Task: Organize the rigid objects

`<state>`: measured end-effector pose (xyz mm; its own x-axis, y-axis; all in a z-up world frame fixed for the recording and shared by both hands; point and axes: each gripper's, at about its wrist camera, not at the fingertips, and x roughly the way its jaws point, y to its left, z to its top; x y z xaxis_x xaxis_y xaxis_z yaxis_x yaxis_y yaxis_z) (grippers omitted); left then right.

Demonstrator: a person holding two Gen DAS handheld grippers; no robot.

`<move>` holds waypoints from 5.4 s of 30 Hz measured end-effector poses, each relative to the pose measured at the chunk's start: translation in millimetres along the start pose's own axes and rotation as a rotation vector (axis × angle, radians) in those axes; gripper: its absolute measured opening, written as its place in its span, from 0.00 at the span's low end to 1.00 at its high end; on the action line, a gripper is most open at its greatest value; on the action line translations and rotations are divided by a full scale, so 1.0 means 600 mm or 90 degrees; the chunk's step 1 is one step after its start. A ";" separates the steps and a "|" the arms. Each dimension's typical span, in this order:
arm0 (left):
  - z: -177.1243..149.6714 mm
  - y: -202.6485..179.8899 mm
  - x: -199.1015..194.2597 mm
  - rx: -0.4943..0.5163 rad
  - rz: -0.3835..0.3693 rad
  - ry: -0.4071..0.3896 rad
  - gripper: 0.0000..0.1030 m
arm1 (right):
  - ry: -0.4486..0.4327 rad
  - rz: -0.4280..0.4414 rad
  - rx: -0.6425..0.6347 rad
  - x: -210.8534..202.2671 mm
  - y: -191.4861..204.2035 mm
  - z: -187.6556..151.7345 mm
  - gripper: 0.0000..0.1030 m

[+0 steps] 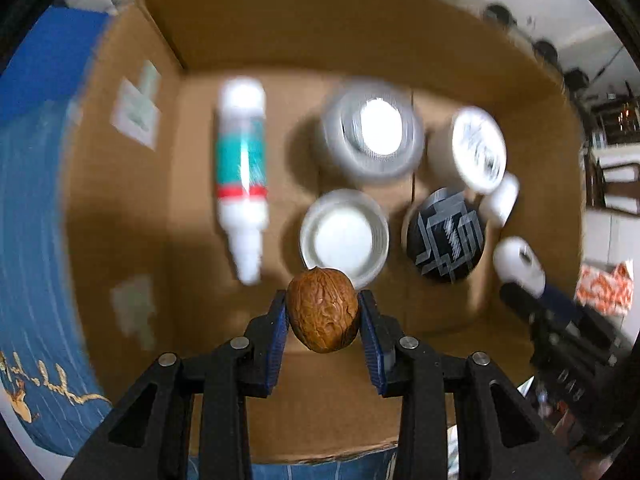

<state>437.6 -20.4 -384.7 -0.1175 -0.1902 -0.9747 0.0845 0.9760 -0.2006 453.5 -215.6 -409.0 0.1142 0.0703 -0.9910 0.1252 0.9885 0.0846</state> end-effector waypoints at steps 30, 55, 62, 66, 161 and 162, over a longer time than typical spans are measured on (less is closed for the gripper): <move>0.016 -0.004 0.071 0.003 0.038 0.050 0.33 | 0.125 -0.056 -0.094 0.127 0.070 -0.001 0.46; -0.115 0.002 -0.157 -0.009 0.055 -0.148 0.94 | 0.015 -0.030 -0.083 -0.042 0.012 -0.088 0.75; -0.142 -0.014 -0.191 -0.007 0.085 -0.203 0.98 | -0.027 -0.020 -0.070 -0.118 0.046 -0.085 1.00; -0.160 -0.013 -0.208 -0.010 0.088 -0.220 0.98 | -0.045 -0.025 -0.064 -0.141 0.046 -0.095 1.00; -0.620 -0.122 -0.539 -0.001 0.145 -0.573 1.00 | -0.373 -0.033 -0.049 -0.642 -0.007 -0.459 1.00; -0.620 -0.122 -0.540 -0.001 0.145 -0.573 1.00 | -0.374 -0.033 -0.049 -0.643 -0.007 -0.460 1.00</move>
<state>101.1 9.2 -17.8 0.7146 -0.0040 -0.6995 0.0096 0.9999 0.0040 137.1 -210.2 -55.8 0.6384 -0.0418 -0.7686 0.0759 0.9971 0.0088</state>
